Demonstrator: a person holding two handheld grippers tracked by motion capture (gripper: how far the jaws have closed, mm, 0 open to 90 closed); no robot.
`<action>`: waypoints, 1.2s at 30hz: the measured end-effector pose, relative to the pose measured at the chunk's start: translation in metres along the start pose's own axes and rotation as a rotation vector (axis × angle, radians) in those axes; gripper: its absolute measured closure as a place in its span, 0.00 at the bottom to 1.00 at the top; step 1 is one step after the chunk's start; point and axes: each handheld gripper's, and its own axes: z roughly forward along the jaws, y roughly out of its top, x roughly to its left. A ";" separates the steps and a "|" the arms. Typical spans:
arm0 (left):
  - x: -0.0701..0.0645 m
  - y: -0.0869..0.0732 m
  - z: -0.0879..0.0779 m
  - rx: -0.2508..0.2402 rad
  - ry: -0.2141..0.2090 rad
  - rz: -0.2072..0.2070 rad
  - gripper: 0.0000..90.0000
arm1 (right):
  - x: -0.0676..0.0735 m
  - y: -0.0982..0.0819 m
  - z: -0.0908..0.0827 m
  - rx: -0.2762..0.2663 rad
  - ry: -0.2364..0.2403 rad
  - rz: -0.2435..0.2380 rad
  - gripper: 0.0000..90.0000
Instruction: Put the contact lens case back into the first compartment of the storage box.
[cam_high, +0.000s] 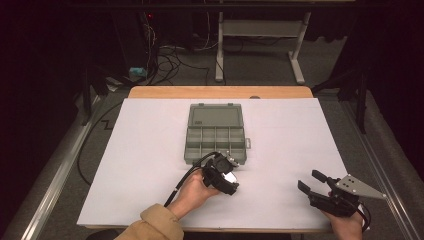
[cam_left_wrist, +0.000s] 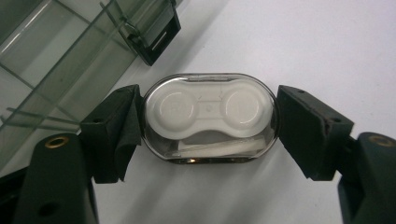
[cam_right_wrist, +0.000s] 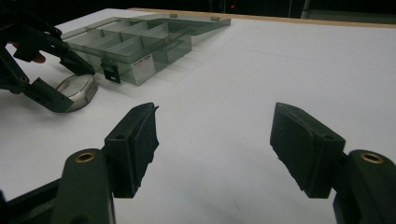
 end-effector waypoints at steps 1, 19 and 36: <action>-0.001 0.000 -0.001 0.002 -0.001 0.003 0.29 | 0.000 0.000 0.000 0.001 0.000 0.000 0.36; 0.012 -0.018 -0.042 -0.068 0.054 -0.030 0.29 | 0.000 0.000 0.000 0.002 0.005 -0.007 0.36; 0.053 -0.024 -0.072 -0.102 0.111 -0.126 0.29 | 0.000 0.000 0.000 0.003 0.002 -0.006 0.36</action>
